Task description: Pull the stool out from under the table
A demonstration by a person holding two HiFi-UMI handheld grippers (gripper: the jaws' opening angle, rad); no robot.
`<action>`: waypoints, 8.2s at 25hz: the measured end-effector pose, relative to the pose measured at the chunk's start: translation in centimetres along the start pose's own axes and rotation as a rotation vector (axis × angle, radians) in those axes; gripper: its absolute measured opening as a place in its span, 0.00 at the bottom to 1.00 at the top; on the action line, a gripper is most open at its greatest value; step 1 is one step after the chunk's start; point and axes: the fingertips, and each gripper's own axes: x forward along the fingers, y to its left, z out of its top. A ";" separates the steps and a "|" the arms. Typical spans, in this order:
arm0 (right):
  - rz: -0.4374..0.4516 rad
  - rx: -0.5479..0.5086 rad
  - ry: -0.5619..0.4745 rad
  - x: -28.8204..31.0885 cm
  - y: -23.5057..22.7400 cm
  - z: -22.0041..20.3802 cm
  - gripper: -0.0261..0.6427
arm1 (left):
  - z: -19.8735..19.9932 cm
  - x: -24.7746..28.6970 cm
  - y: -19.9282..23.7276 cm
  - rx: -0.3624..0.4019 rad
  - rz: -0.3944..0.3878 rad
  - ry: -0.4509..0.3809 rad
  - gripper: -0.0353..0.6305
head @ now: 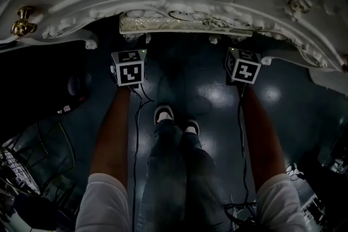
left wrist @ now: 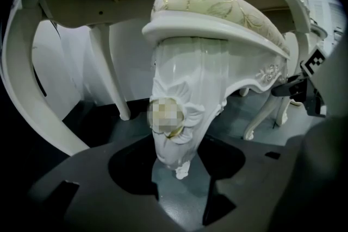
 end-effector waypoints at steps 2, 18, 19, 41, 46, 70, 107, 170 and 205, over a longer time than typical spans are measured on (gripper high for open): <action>0.013 0.005 -0.004 -0.8 0.3 -0.7 0.41 | -0.6 -1.0 -0.6 0.004 -0.015 0.011 0.42; 0.002 -0.011 0.087 -6.5 0.5 -6.2 0.41 | -5.1 -6.2 -3.3 0.025 -0.048 0.089 0.42; 0.004 -0.015 0.095 -6.7 0.5 -6.3 0.41 | -5.3 -6.4 -3.5 0.024 -0.049 0.097 0.42; 0.045 -0.057 0.190 -5.7 0.2 -5.7 0.41 | -5.4 -6.1 -3.5 -0.016 -0.046 0.171 0.42; 0.053 -0.064 0.201 -5.6 0.0 -5.7 0.41 | -5.8 -6.2 -3.9 -0.033 -0.045 0.196 0.42; 0.098 -0.122 0.229 -6.0 -0.1 -5.6 0.41 | -5.9 -6.9 -4.2 -0.059 -0.055 0.248 0.42; 0.054 -0.118 0.288 -6.6 -0.5 -5.8 0.40 | -7.0 -6.8 -4.8 -0.078 -0.118 0.289 0.42; 0.076 -0.125 0.338 -7.1 -0.2 -5.9 0.40 | -6.3 -7.2 -4.6 -0.078 -0.098 0.321 0.42; -0.011 0.216 0.321 -20.2 1.0 7.6 0.27 | 8.3 -20.8 -6.7 -0.499 -0.079 0.264 0.16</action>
